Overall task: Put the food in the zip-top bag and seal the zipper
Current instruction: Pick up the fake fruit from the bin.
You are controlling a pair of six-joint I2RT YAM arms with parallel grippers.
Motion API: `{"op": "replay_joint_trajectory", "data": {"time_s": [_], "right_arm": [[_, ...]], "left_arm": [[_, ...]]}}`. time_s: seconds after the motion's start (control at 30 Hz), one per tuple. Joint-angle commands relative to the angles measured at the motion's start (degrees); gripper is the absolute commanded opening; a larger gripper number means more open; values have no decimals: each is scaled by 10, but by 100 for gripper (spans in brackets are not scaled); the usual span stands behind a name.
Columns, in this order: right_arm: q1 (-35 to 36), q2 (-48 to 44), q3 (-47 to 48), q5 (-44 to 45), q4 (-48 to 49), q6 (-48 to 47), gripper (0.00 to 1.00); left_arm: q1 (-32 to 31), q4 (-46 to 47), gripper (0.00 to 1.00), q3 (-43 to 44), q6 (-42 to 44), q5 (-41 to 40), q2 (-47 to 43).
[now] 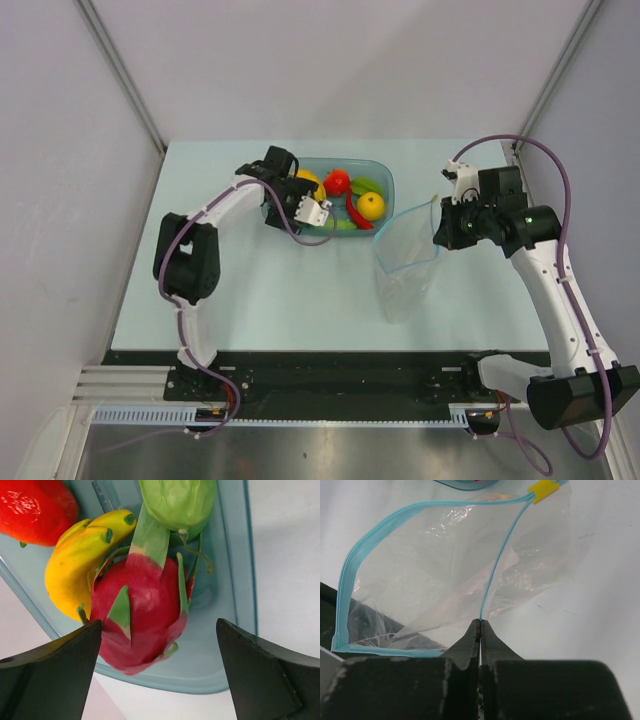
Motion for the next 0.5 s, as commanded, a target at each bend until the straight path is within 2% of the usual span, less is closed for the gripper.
{"op": "replay_joint_trajectory", "data": {"time_s": [0.0,0.17,0.37,0.47], "right_arm": [[2,3,26,-7,11,-6,0],[3,10,32,-6,12,-8,0],[4,14,35,-6,11,-9,0],[4,16,36,-5,13,-10,0]], "left_arm": [[-12,17,100,38,66,-38,33],[-19,-13,100,97,66,-69,93],[-20,25,98,84,87,-80,113],[-23,12,90,93,90,-84,117]]}}
